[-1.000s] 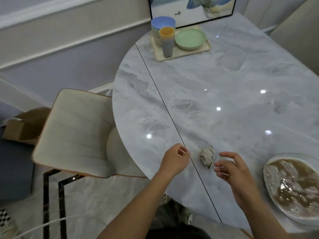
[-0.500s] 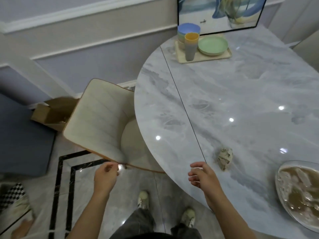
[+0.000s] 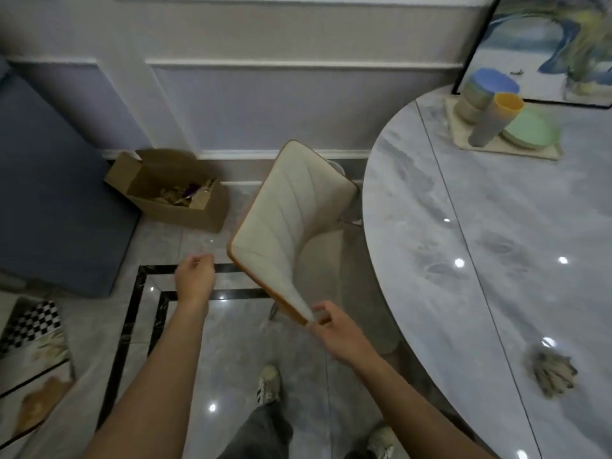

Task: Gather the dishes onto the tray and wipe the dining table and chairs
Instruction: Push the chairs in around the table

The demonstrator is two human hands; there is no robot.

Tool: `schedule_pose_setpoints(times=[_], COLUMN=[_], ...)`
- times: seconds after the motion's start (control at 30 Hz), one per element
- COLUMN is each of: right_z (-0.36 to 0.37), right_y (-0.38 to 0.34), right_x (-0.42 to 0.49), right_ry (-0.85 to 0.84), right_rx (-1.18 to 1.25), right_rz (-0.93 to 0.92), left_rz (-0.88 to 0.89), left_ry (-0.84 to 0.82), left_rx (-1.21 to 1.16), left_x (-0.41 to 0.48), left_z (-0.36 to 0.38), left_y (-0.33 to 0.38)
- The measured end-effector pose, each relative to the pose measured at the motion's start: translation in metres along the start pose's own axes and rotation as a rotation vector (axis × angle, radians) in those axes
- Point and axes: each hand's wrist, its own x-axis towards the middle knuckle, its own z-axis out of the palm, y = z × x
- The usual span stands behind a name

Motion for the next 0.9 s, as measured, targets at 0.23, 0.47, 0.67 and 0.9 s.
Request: schedule_pose_setpoints(times=[0.23,0.47,0.67,0.9], right_z=[0.076,0.106,0.11,0.114], right_y=[-0.067,-0.037,-0.033,-0.023], right_x=[0.079,0.077,0.091,0.088], right_ry=[0.063,0.097,0.201,0.25], right_rx=[0.241,1.498,1.714,1.936], right_rz=[0.405,0.675,0.626,0.555], left_rz=[0.208,0.322,0.44,0.586], left_ry=[-0.327,-0.538,-0.501,-0.384], left_rx=[0.303,0.513,0.673,0.822], left_x=[0.076,0.101,0.106,0.088], left_z=[0.012,0.059,0.074,0.081], left_y=[0.064,0.092,0.096,0.09])
